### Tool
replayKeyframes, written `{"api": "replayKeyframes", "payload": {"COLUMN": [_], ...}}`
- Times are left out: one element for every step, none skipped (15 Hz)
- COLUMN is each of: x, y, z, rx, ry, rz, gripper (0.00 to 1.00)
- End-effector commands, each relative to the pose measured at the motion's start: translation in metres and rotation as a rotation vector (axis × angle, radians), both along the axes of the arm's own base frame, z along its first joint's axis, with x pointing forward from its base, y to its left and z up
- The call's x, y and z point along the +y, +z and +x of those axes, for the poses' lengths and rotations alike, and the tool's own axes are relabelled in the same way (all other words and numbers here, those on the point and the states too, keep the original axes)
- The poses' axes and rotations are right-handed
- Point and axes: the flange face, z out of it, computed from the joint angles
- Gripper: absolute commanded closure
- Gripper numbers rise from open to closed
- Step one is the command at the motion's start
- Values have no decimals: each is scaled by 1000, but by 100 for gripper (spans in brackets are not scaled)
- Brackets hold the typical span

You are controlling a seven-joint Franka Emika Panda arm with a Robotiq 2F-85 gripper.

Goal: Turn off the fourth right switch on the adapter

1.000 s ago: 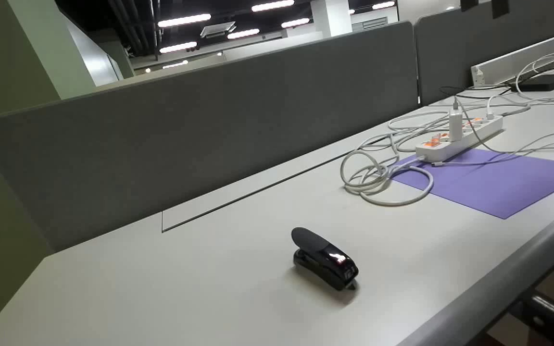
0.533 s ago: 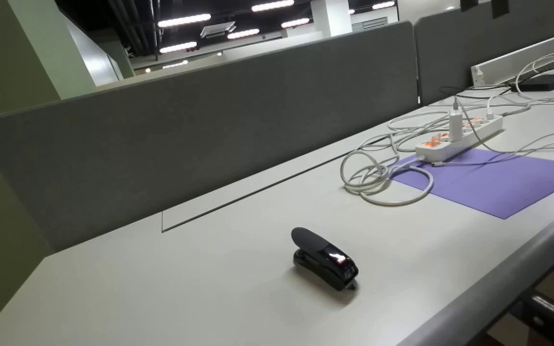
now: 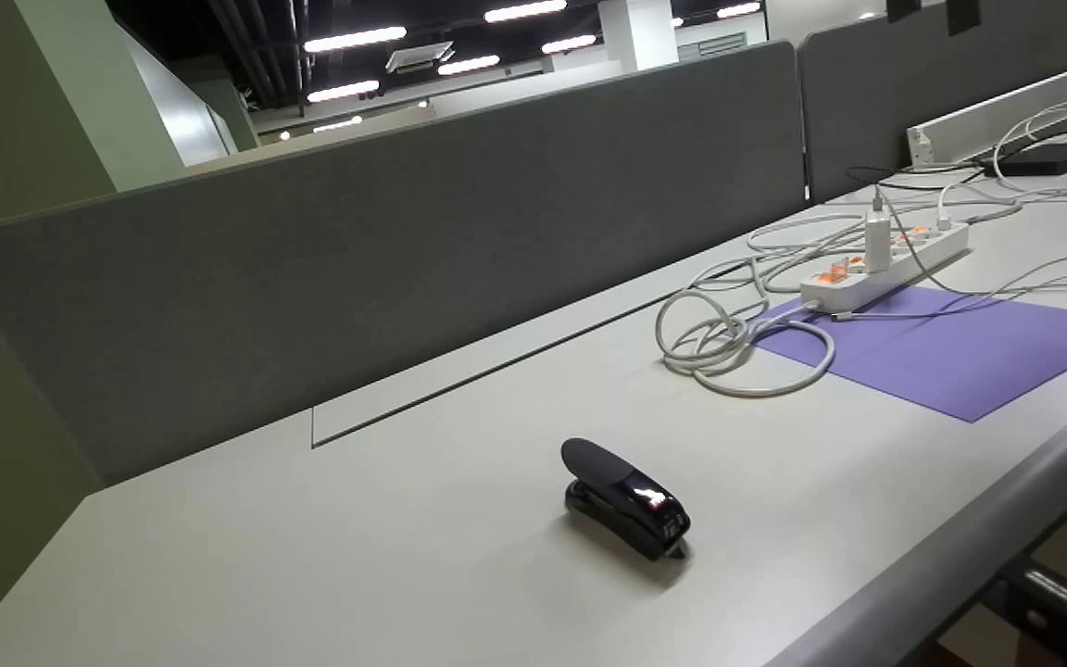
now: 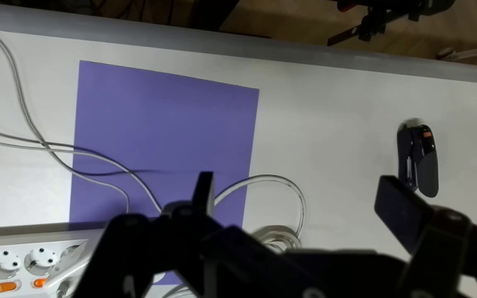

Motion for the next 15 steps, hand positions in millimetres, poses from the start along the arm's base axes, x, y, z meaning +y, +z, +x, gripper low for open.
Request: {"api": "replayKeyframes", "payload": {"x": [0,3,7,10,12,14,16,17,17,16,12,3,-6,-20,-33], "y": [0,4,5,6,7,7,7,6,6,6,8,11,13,13,13], "z": [0,-1,0,2,6,13,19,27,35,43,50,57,63,66,67], "rx": [1,-27,-44,-65,-88,-113,-146,-192,-240,-293,-343,-395,-432,-451,-467], "ry": [0,-4,8,11,11,13,12,20,26,32,31,16,-6,-39,-71], "rz": [0,-5,-12,-25,-40,-60,-85,-124,-163,-208,-243,-277,-306,-320,-335], "gripper": [0,0,0,0,0,0,0,0,0,0,0,0,0,0,0]}}
